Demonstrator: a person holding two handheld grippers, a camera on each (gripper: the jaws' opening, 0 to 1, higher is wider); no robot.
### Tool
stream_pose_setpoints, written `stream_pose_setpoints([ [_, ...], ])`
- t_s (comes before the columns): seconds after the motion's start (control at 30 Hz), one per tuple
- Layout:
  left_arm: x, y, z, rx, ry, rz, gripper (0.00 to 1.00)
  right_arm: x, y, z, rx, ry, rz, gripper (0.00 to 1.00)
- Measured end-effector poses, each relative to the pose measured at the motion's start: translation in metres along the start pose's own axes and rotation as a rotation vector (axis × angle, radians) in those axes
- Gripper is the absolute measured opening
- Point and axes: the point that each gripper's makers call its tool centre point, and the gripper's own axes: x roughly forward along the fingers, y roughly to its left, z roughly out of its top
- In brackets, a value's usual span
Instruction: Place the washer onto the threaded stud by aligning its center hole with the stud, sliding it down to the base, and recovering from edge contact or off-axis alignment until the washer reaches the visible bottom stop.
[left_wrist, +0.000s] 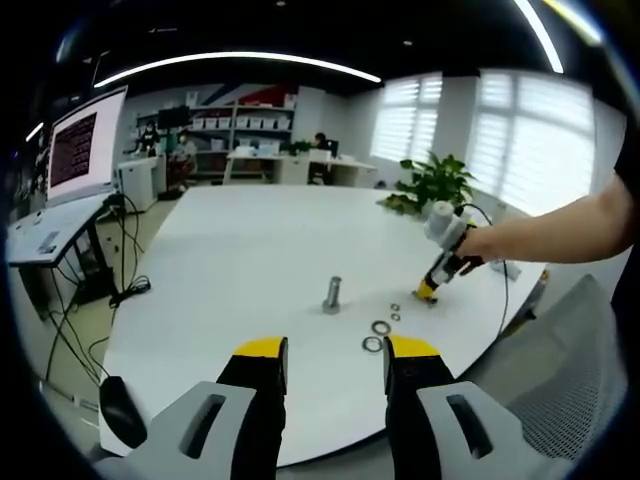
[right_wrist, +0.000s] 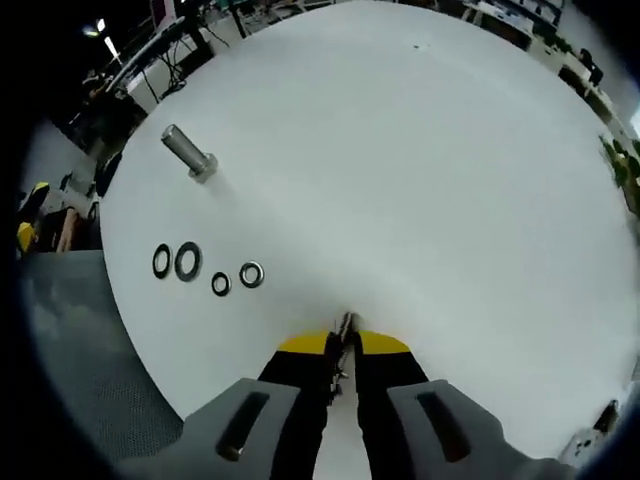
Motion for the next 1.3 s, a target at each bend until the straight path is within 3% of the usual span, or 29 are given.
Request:
stream_pose_setpoints([
  [0.07, 0.000, 0.000, 0.000, 0.000, 0.000, 0.000, 0.36, 0.000, 0.000, 0.000, -0.066, 0.012, -0.011, 0.09],
  [0.4, 0.000, -0.001, -0.001, 0.002, 0.005, -0.003, 0.36, -0.006, 0.008, 0.003, -0.109, -0.060, 0.000, 0.08],
  [0.67, 0.001, -0.001, -0.002, 0.004, 0.012, -0.004, 0.36, -0.022, 0.009, 0.016, -0.108, -0.273, -0.020, 0.08],
  [0.7, 0.001, -0.001, -0.002, 0.005, 0.013, -0.005, 0.36, -0.023, 0.008, 0.010, -0.079, -0.261, -0.021, 0.08],
  [0.87, 0.001, -0.001, -0.003, 0.005, 0.019, -0.006, 0.36, -0.028, 0.009, 0.014, -0.045, -0.385, -0.013, 0.08],
  [1.3, 0.001, -0.001, -0.003, 0.005, 0.013, -0.005, 0.36, -0.031, 0.021, 0.033, -0.078, -0.479, -0.043, 0.08],
])
